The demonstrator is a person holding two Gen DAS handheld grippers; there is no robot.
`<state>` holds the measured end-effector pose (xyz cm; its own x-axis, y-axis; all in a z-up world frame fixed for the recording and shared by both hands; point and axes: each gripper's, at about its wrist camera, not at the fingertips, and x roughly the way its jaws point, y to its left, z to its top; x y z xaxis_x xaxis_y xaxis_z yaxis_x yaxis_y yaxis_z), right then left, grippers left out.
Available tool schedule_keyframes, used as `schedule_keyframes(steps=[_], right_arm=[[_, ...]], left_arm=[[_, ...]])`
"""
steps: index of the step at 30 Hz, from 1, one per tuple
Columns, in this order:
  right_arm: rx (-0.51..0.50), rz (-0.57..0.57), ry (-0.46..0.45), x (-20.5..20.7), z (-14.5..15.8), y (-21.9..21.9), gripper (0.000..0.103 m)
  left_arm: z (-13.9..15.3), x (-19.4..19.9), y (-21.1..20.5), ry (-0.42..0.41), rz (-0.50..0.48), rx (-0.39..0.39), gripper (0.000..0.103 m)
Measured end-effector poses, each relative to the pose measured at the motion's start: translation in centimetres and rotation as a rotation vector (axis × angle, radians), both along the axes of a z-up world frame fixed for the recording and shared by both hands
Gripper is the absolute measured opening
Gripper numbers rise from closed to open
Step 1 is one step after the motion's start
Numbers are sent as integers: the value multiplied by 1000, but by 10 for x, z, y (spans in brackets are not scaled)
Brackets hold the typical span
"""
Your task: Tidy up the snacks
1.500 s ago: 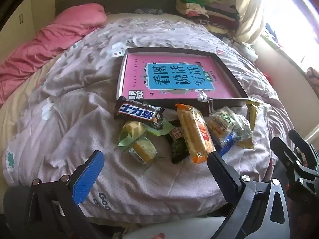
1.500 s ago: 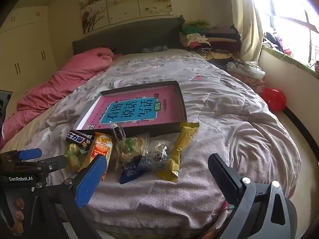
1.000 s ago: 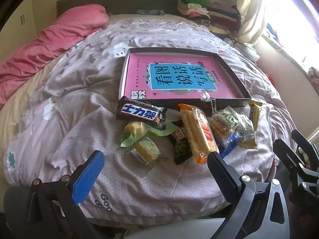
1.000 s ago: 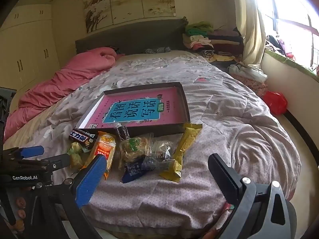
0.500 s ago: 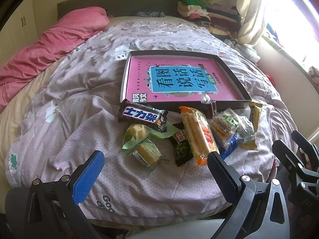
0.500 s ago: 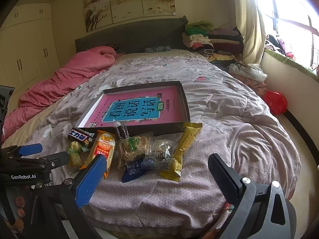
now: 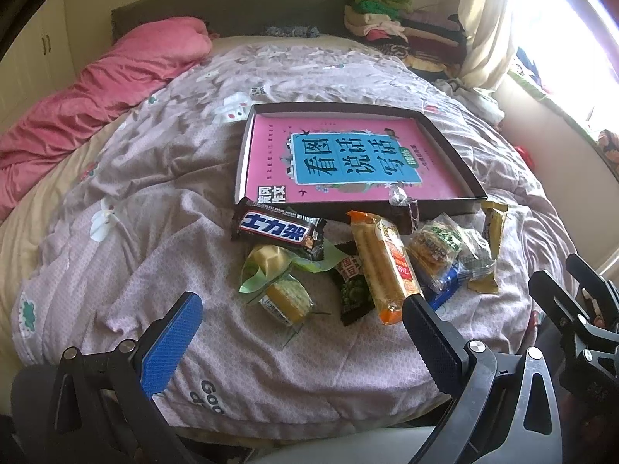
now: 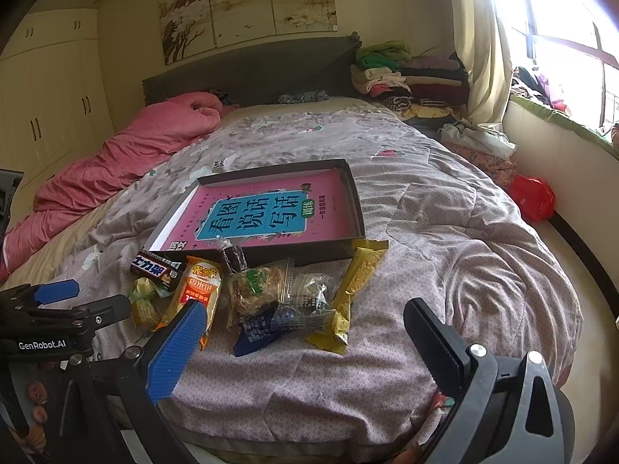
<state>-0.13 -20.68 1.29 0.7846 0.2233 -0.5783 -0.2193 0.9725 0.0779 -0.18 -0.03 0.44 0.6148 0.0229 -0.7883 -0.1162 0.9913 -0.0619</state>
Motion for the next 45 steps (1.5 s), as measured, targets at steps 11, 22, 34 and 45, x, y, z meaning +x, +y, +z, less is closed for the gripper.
schedule_keyframes(steps=[11,22,34,45], right_arm=[[-4,-8,8,1,0,-1,103],[-10,-3,10,1,0,2,102],[-11,-4,12,1,0,2,102],[7,-18,26,6,-2,-2,102]], left_arm=[[2,0,-3,-5,-9,-2,103],[3,0,-4,-6,-11,-10,103],[1,0,-1,4,-14,-18,103],[-10,4,8,38,6,-49,103]])
